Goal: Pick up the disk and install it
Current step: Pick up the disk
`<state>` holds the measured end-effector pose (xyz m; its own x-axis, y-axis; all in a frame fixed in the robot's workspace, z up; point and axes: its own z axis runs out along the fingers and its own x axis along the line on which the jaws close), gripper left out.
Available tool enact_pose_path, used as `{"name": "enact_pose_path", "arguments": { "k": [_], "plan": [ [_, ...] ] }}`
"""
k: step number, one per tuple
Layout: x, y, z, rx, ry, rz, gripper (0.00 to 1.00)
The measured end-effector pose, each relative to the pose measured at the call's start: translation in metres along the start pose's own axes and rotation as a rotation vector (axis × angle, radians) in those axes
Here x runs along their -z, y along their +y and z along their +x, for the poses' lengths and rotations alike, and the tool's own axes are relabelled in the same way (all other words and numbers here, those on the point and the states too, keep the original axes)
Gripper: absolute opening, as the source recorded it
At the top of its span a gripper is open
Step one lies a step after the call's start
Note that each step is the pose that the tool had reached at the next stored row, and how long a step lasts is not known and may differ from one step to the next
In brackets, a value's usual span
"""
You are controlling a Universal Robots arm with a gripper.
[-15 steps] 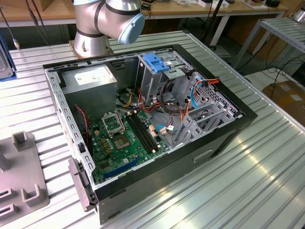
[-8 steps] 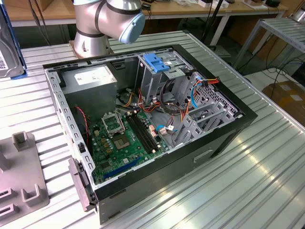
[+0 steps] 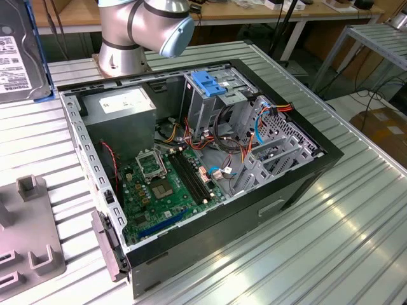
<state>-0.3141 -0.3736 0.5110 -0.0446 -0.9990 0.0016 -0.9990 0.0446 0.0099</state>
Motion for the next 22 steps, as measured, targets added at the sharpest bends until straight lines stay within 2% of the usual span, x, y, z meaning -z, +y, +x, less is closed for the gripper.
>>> {"name": "enact_pose_path", "arguments": {
  "k": [3,5,10,11,15,22],
  "plan": [
    [0.0000,-0.0096,-0.0003,0.000,0.0000,-0.0002,0.37],
    [-0.0001,-0.0188,-0.0005,0.000,-0.0001,-0.0002,0.37],
    [0.0001,-0.0317,-0.0010,0.000,0.0000,-0.0003,0.37],
    [0.0001,-0.0369,-0.0012,0.000,0.0000,-0.0003,0.37],
    [0.0001,-0.0501,-0.0018,0.000,-0.0001,-0.0003,0.37],
    [0.0002,-0.0703,-0.0024,0.000,0.0000,-0.0007,0.37]
  ]
}}
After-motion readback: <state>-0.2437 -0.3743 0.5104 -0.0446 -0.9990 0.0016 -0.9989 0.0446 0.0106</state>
